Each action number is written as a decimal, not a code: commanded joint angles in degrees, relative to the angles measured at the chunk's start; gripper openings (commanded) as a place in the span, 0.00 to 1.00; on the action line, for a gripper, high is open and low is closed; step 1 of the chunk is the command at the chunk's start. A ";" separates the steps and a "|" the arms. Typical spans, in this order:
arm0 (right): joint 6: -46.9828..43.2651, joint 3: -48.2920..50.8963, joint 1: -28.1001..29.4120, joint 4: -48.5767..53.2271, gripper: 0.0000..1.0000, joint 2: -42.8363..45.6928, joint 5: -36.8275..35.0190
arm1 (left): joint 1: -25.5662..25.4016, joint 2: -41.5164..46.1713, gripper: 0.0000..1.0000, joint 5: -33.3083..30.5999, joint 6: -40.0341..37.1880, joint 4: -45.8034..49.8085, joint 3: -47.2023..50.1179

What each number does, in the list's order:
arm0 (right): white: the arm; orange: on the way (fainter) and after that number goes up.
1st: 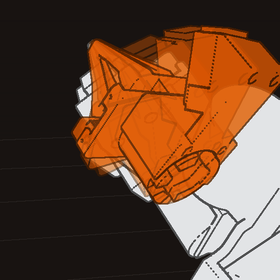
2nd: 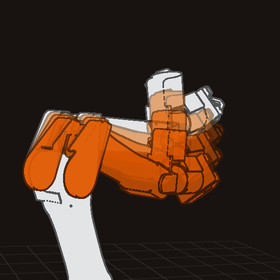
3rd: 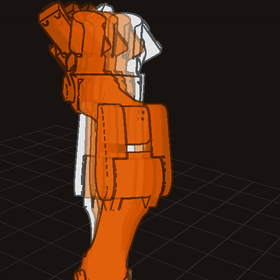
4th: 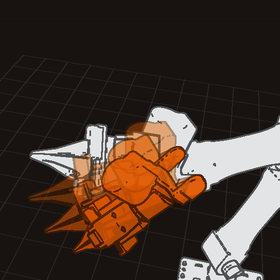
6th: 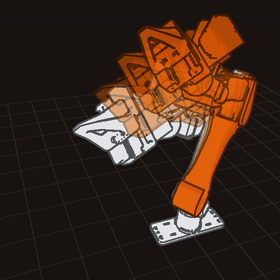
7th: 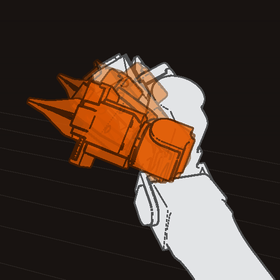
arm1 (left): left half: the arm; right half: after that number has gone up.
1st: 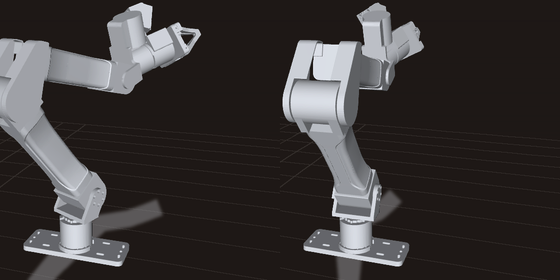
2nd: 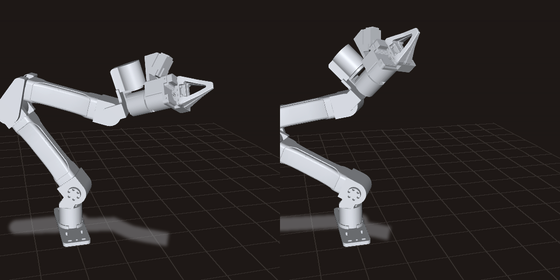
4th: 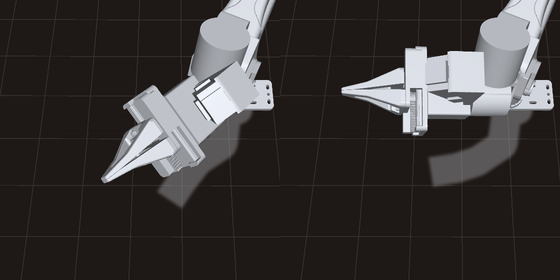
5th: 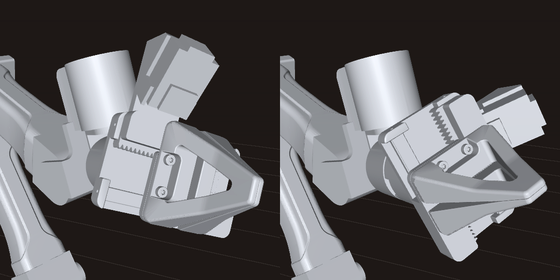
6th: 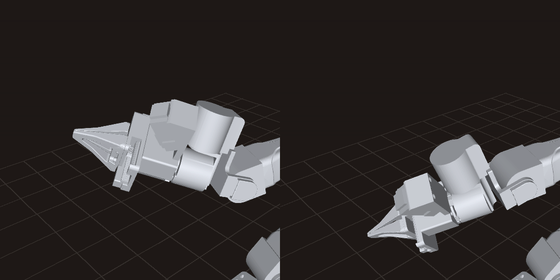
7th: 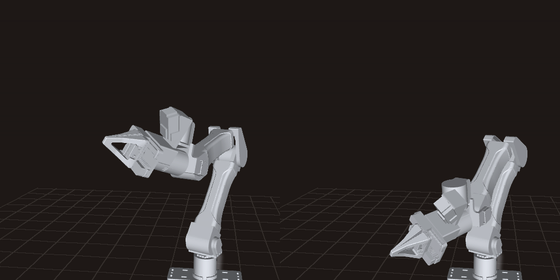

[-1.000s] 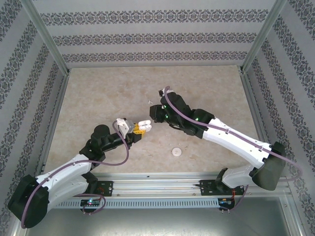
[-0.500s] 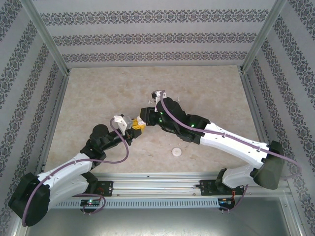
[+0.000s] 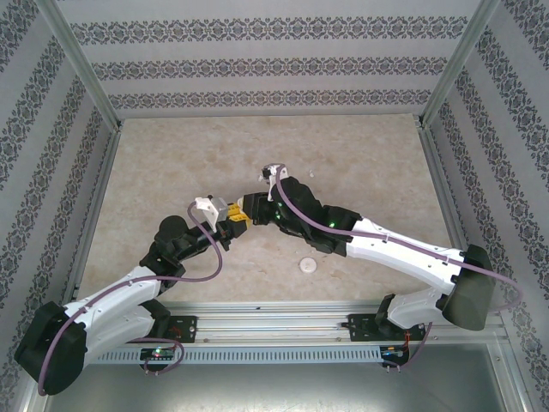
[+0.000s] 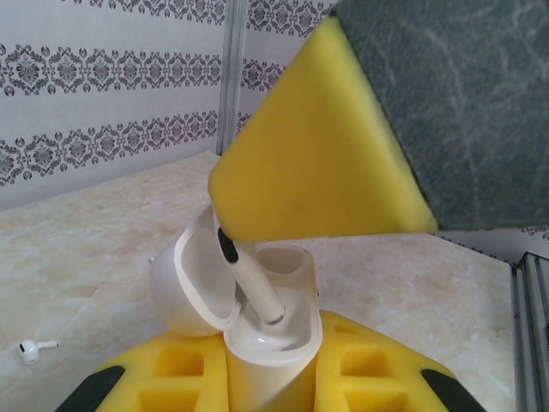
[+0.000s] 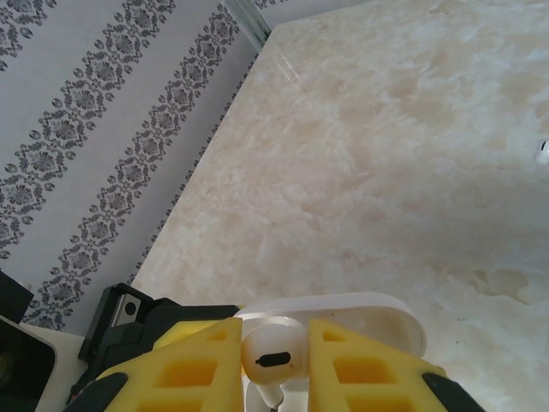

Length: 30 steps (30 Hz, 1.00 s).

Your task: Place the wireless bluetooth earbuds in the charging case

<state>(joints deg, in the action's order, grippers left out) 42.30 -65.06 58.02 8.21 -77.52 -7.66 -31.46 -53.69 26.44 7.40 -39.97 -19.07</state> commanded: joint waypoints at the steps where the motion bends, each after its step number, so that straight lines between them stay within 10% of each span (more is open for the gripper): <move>1: 0.56 1.12 0.69 -1.92 0.20 0.87 0.54 | -0.62 0.15 0.00 -0.43 1.39 -4.29 -1.61; 30: -5.99 2.62 3.24 -0.50 0.22 -0.27 0.10 | -0.62 0.80 0.00 -1.29 1.91 -4.29 -1.76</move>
<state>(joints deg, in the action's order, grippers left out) 38.04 -63.79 59.90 7.14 -77.58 -8.34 -31.51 -53.67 26.02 8.45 -40.16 -19.09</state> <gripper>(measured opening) 0.224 0.124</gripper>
